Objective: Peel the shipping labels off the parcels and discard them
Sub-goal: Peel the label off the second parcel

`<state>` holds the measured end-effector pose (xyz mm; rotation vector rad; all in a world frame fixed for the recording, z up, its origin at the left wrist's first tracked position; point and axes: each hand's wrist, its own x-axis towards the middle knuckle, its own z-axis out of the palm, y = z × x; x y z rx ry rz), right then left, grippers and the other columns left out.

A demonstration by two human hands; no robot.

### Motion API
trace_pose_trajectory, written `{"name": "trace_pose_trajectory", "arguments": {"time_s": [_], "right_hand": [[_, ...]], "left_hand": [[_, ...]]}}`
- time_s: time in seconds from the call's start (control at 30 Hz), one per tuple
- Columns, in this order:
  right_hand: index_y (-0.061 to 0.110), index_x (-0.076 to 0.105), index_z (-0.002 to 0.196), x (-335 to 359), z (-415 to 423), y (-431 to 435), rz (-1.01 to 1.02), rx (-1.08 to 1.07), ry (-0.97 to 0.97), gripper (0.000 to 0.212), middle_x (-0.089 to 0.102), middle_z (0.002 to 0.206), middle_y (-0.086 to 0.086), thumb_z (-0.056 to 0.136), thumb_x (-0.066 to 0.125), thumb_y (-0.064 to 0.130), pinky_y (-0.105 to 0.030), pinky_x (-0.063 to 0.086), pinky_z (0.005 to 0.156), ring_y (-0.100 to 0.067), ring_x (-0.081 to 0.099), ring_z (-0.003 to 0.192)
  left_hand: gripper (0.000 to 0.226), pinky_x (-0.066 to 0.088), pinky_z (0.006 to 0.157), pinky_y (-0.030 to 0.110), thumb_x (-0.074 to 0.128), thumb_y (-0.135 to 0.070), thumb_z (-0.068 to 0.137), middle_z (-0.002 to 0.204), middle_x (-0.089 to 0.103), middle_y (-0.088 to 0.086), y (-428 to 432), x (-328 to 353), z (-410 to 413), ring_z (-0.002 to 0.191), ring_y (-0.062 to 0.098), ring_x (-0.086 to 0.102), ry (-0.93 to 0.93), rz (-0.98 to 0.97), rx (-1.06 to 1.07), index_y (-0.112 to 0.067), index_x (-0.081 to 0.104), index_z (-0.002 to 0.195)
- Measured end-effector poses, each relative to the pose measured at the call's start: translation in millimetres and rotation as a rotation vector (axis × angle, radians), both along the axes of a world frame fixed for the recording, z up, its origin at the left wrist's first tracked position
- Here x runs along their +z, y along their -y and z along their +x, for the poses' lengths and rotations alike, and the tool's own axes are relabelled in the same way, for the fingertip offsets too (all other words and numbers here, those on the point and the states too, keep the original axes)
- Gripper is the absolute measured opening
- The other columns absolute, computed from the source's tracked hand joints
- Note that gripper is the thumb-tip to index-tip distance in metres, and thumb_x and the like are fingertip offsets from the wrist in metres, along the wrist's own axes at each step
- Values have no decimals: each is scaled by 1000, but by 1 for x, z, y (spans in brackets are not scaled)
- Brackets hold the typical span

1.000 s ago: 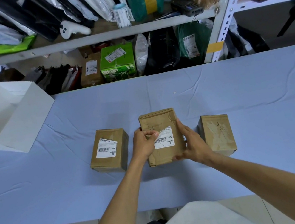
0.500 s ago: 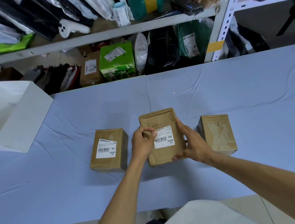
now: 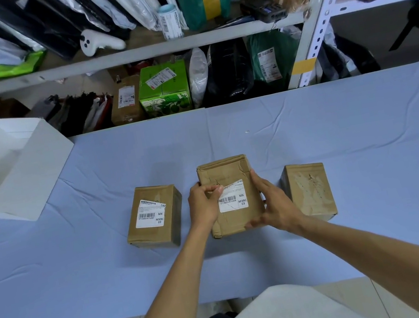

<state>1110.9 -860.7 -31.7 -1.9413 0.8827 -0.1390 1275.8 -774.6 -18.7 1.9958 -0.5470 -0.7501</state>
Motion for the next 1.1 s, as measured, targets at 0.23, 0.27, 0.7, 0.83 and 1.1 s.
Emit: {"name": "trace_pose_trajectory", "arguments": {"time_s": [0.23, 0.27, 0.7, 0.83, 1.1], "right_hand": [[31, 1, 153, -1, 0, 0, 17, -2, -1, 142, 27, 153, 6, 44, 92, 39, -43, 43, 107, -14, 31, 139], [30, 1, 153, -1, 0, 0, 17, -1, -3, 142, 27, 153, 5, 44, 92, 38, -43, 42, 107, -14, 31, 139], [28, 0, 153, 3, -1, -1, 3, 9, -6, 141, 29, 152, 4, 48, 93, 32, -43, 43, 106, -15, 33, 137], [26, -1, 154, 4, -1, -2, -1, 14, -2, 140, 28, 153, 3, 49, 93, 30, -43, 42, 107, -15, 32, 138], [27, -2, 153, 5, 0, -2, 4, 16, -10, 141, 26, 153, 3, 49, 93, 29, -42, 41, 108, -15, 31, 138]], "left_hand": [[13, 38, 68, 7, 66, -16, 89, 117, 63, 7, 1, 6, -1, 93, 10, 56, -22, 27, -19, -5, 68, 97], [13, 38, 62, 5, 66, -15, 89, 116, 64, 8, 1, 7, -1, 92, 9, 56, -26, 29, -17, -5, 68, 96], [19, 38, 51, -2, 64, -15, 91, 111, 64, 6, 1, 8, -1, 78, 4, 54, -36, 67, -31, 1, 67, 101], [17, 39, 51, -1, 64, -16, 91, 111, 65, 5, 0, 8, -1, 81, 6, 56, -47, 73, -26, -2, 68, 101], [16, 41, 51, 0, 64, -15, 90, 111, 66, 8, -1, 9, -1, 76, 1, 57, -72, 64, -33, -2, 67, 99]]}}
